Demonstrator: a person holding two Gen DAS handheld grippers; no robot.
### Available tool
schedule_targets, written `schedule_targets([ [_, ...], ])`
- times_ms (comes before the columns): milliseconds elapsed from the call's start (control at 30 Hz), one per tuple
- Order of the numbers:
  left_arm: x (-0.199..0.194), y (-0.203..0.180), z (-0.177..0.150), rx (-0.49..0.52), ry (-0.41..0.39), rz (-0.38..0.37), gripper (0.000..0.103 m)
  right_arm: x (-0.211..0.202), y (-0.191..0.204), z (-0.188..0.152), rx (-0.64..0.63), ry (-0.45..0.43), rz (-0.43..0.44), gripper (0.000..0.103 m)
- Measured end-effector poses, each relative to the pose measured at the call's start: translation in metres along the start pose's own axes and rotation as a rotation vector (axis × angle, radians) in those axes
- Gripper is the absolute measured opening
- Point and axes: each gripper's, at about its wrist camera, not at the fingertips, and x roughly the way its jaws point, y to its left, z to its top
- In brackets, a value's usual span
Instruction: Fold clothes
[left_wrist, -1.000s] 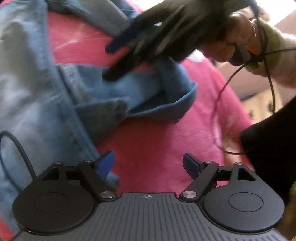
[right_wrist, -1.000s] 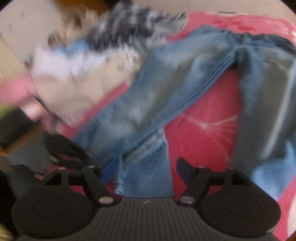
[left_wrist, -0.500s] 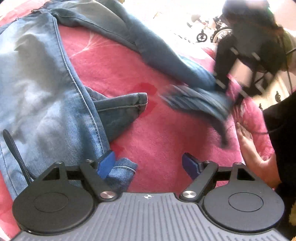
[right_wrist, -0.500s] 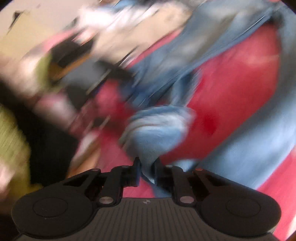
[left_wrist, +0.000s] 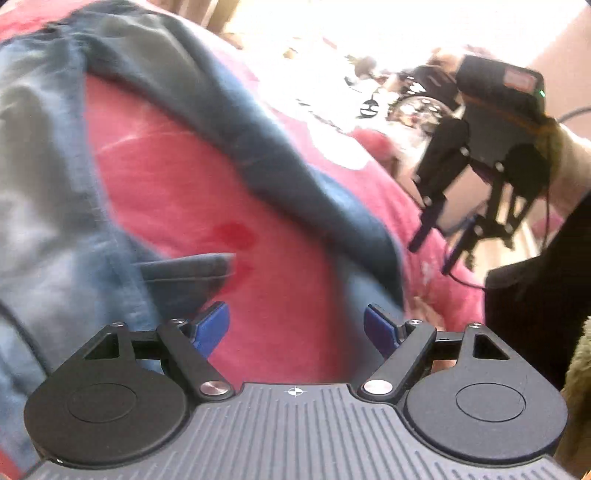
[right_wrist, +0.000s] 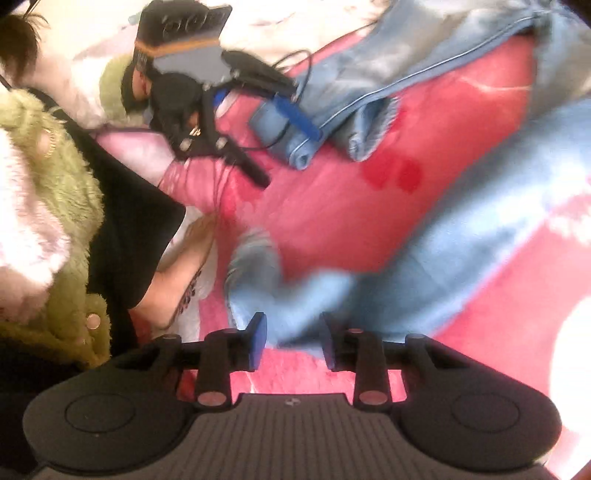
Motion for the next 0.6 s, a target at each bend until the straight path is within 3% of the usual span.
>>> schedule_targets([
  [67, 0.01, -0.006, 0.003, 0.018, 0.005, -0.038, 0.081, -0.004, 0.0, -0.004, -0.013, 0.004, -0.057, 0.034],
  [133, 0.026, -0.011, 0.003, 0.028, 0.042, -0.077, 0.081, -0.007, -0.006, -0.007, 0.029, -0.051, -0.137, 0.034],
  [267, 0.043, -0.02, 0.002, 0.064, 0.099, -0.135, 0.08, -0.01, -0.022, 0.002, 0.163, -0.218, -0.187, 0.034],
  [333, 0.046, -0.019, 0.003, 0.059, 0.119, -0.143, 0.079, -0.006, -0.022, 0.009, 0.18, -0.248, -0.167, 0.034],
  [467, 0.053, -0.015, 0.004, 0.05, 0.16, -0.159, 0.072, 0.016, -0.006, 0.022, 0.131, -0.179, -0.071, 0.034],
  [600, 0.053, -0.01, 0.003, 0.057, 0.198, -0.159, 0.071, 0.048, -0.014, 0.018, 0.295, -0.042, -0.002, 0.034],
])
